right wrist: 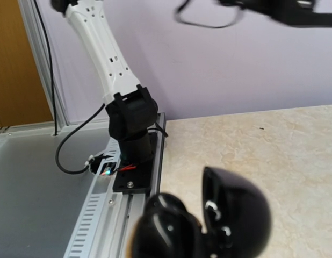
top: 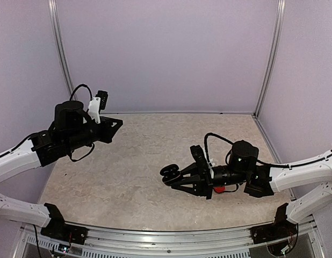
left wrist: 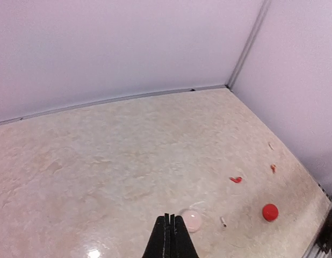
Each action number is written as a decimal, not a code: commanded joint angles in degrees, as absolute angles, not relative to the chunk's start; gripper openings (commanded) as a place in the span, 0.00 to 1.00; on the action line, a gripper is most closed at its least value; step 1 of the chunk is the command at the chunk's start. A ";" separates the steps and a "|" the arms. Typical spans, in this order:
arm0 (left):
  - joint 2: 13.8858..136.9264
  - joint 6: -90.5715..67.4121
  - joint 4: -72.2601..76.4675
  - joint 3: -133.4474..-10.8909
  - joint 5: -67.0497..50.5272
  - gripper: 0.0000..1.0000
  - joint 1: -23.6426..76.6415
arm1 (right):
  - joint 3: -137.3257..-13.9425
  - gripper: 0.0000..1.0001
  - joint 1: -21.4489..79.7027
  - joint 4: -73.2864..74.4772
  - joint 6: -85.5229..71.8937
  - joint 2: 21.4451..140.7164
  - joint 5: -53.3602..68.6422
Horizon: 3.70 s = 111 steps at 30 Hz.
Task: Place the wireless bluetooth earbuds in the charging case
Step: Close the charging case with the earbuds inside, then place the charging case with the earbuds at the center of the board.
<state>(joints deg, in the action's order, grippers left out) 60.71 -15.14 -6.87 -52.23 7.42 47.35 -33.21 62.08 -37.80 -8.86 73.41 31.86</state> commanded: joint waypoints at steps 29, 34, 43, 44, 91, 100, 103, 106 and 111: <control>62.34 -21.81 -13.91 -57.47 24.48 0.60 2.36 | -32.88 0.00 62.23 -38.40 -8.05 72.07 30.21; 60.49 -14.86 -8.20 -55.21 8.35 0.63 9.88 | -32.87 0.00 62.06 -38.41 -7.71 71.87 30.42; 60.91 -7.52 -1.55 -52.99 -19.25 0.62 30.81 | -32.08 0.00 61.83 -38.46 -4.94 69.60 32.65; 61.48 -7.08 -1.51 -53.00 -21.03 0.62 33.52 | -32.09 0.00 61.79 -38.41 -4.55 69.45 33.02; 66.18 10.04 0.46 -53.55 0.55 0.59 71.37 | -32.54 0.00 60.91 -38.71 -11.16 69.14 30.08; 59.86 12.72 7.26 -46.13 12.57 0.74 71.38 | -38.68 0.00 56.84 -28.51 -15.18 71.23 28.41; 59.51 10.81 9.22 -45.18 17.54 0.78 71.08 | -42.25 0.00 51.83 -22.51 -14.76 73.65 27.84; 60.22 8.04 11.32 -44.55 22.97 0.87 70.78 | -45.98 0.00 45.89 -19.30 -15.54 77.70 27.72; 60.65 3.00 14.53 -42.79 30.01 0.99 68.90 | -55.42 0.00 39.57 -14.33 -15.38 87.55 27.21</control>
<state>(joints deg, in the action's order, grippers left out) 60.40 7.99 10.02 -44.27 21.98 70.67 -49.04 43.11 -20.49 -14.68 81.58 28.25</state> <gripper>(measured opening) 0.984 0.227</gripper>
